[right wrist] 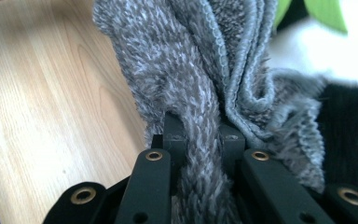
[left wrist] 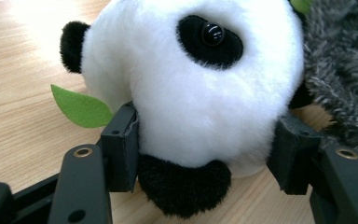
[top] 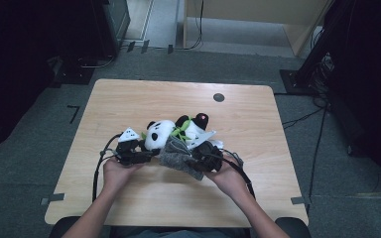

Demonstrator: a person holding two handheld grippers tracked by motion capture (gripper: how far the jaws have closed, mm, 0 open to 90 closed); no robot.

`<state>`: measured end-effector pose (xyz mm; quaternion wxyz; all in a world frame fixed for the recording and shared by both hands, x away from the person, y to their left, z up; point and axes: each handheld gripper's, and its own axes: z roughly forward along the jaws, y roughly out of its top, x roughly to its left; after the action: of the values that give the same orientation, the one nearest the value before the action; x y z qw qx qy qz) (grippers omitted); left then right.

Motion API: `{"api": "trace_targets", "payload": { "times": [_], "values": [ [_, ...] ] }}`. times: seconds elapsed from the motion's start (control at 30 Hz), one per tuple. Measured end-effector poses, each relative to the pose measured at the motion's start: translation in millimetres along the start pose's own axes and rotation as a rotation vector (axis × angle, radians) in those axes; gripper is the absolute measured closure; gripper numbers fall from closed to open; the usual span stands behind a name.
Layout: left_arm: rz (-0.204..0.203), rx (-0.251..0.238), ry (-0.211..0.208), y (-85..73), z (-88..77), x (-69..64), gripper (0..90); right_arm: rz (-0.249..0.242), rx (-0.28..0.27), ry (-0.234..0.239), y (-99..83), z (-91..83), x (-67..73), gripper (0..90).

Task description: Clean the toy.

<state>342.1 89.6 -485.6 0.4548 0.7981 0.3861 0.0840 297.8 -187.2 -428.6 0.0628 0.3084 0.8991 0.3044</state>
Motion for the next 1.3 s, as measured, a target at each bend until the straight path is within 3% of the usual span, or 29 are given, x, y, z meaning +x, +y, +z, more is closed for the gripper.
{"api": "trace_targets", "payload": {
  "times": [0.43,0.73,0.97,1.13,1.3],
  "values": [
    [0.013,0.001,0.004,-0.4,0.0,-0.5,38.9,0.049,-0.017,0.016,-27.8,-20.0,-24.4,79.3],
    [0.013,-0.001,0.002,-0.7,-0.3,-0.2,38.9,0.053,-0.014,0.003,-32.1,-26.5,-27.7,79.2],
    [-0.002,-0.003,0.000,0.0,-1.0,1.4,38.8,0.056,-0.071,0.046,-21.5,-35.5,-19.2,79.1],
    [0.004,-0.002,0.006,0.0,-0.6,0.0,38.8,0.070,-0.151,0.072,-2.3,-45.8,-13.2,79.0],
    [0.008,0.001,0.008,0.2,-0.6,-0.9,38.7,0.074,-0.214,0.056,17.6,-53.1,-14.0,79.0]
  ]
}}
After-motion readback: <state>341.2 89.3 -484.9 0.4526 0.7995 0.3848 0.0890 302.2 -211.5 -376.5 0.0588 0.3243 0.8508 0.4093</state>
